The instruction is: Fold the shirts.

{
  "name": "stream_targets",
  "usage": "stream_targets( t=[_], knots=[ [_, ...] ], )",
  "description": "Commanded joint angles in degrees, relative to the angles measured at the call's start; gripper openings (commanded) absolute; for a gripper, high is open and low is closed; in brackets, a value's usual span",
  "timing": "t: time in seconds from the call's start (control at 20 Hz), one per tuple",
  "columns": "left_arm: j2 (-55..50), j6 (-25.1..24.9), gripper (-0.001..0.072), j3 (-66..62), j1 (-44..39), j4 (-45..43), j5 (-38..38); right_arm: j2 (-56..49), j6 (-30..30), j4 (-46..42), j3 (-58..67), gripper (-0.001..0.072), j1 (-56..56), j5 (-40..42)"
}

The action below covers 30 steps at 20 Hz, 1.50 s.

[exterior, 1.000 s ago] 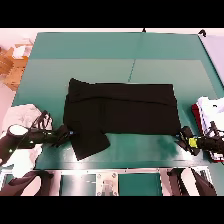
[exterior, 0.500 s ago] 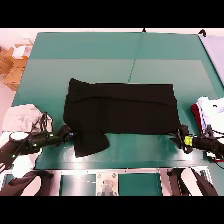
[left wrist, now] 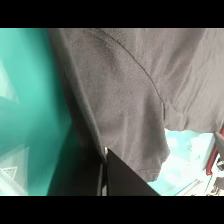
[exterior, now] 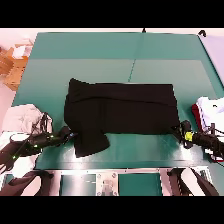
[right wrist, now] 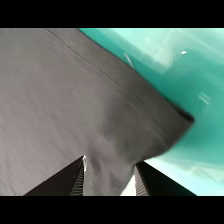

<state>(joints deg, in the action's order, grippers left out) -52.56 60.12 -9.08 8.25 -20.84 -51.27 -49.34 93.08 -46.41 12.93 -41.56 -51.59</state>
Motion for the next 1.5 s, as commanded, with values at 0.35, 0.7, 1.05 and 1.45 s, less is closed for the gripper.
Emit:
stream_targets(
  t=[0.35, 0.7, 1.05, 1.45],
  knots=[
    [0.0, -0.7, 0.0021, 0.0, 0.0, 0.2, 0.8, -7.0, -5.5, 3.5, 0.8, 0.0014, 6.3, 6.0],
    [0.7, -2.0, 0.0019, -6.9, 0.1, 0.0, -6.5, -6.0, -5.8, -8.0, 8.1, 0.0012, 6.2, -5.7],
    [5.4, 9.1, 0.0018, -24.5, 0.1, -10.1, -17.4, -4.2, 2.0, -22.6, 19.5, 0.0012, 6.2, -20.2],
    [0.4, 11.8, 0.0018, -37.5, 0.0, -8.5, -11.4, -8.4, 1.0, -11.9, 33.0, 0.0013, 11.1, -12.6]
  ],
)
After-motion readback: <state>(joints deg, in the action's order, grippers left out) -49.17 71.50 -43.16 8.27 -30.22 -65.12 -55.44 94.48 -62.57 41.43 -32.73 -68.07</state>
